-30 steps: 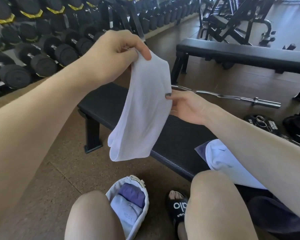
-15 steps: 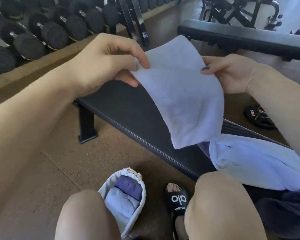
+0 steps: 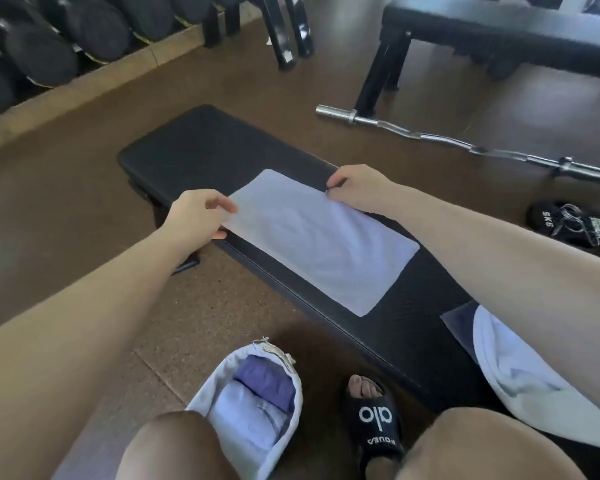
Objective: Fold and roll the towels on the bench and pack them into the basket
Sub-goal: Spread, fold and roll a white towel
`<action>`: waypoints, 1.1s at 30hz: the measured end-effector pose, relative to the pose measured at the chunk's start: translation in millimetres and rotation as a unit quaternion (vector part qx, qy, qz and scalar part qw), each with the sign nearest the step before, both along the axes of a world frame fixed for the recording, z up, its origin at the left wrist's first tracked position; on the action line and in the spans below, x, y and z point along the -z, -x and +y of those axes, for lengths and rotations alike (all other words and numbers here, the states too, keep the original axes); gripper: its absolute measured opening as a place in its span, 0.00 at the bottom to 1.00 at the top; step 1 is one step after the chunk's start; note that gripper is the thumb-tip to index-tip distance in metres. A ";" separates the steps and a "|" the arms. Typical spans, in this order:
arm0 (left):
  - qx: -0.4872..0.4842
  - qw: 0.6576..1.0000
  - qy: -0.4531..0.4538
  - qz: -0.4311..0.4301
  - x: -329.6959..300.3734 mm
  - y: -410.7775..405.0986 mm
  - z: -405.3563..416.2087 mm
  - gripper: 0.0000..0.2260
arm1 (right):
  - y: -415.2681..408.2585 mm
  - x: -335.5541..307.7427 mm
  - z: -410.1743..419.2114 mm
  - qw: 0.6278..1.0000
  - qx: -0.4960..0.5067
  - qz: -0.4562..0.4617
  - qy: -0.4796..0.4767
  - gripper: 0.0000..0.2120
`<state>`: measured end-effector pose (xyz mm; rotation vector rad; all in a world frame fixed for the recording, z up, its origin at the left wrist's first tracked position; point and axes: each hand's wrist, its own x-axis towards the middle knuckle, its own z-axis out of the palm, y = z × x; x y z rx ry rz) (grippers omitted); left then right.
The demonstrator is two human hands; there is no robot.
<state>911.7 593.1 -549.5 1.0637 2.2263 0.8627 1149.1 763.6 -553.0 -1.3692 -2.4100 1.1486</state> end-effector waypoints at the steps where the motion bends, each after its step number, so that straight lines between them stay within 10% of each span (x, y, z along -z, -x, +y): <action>1: -0.011 1.000 -0.003 0.001 3.8 5.2 0.7 0.13 | -0.7 0.0 -0.1 1.000 -0.008 -0.010 -0.018 0.11; 10: -0.002 0.998 -0.001 0.067 5.4 3.5 -4.0 0.10 | -27.2 0.0 -45.8 0.992 0.010 -0.060 -0.114 0.16; 15: -0.001 0.983 0.064 0.171 -3.7 -42.5 -17.7 0.25 | -59.6 -21.1 -57.8 0.983 -0.026 -0.174 -0.045 0.22; 19: 0.188 0.950 -0.038 0.248 -14.8 -112.5 -41.9 0.23 | -75.9 -28.8 -57.4 0.980 -0.022 -0.200 0.012 0.18; 23: 0.337 0.894 -0.037 0.294 -16.1 -180.0 -56.3 0.21 | -87.8 -23.3 -62.0 0.987 0.013 -0.151 0.056 0.16; 33: 0.311 0.823 0.012 0.476 -8.5 -208.5 -58.3 0.10 | -103.5 -7.8 -74.4 0.990 0.117 0.000 0.078 0.09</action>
